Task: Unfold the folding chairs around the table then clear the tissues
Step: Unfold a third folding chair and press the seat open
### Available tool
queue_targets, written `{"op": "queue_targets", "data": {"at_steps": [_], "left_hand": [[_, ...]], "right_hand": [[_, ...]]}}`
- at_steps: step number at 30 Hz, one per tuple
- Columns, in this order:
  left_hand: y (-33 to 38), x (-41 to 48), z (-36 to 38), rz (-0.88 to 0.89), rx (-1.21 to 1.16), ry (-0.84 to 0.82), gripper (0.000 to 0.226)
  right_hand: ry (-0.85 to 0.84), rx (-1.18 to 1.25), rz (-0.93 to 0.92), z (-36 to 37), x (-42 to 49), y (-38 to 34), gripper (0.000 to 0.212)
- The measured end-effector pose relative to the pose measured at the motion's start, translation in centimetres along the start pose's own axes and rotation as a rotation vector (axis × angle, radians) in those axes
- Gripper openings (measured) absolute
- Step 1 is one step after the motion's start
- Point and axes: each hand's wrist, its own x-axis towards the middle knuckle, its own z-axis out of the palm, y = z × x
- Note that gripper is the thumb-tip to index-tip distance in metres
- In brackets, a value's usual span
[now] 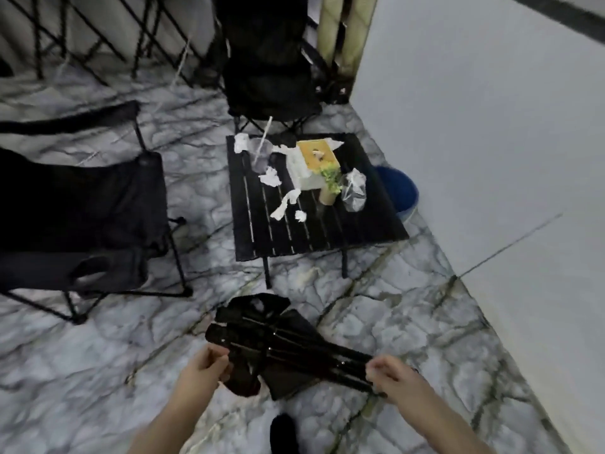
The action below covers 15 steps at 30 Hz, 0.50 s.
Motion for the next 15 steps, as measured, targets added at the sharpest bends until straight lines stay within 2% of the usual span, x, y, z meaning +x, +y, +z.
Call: {"op": "queue_targets", "data": {"at_steps": [4, 15], "left_hand": [[-1.7, 1.3, 0.1, -0.064, -0.125, 0.151, 0.013], [-7.5, 4.5, 4.8, -0.172, -0.403, 0.363, 0.009]], "right_hand": [[-0.102, -0.141, -0.077, 0.2, 5.3, -3.2, 0.016], [-0.250, -0.310, -0.196, 5.4, 18.9, -4.8, 0.011]]}}
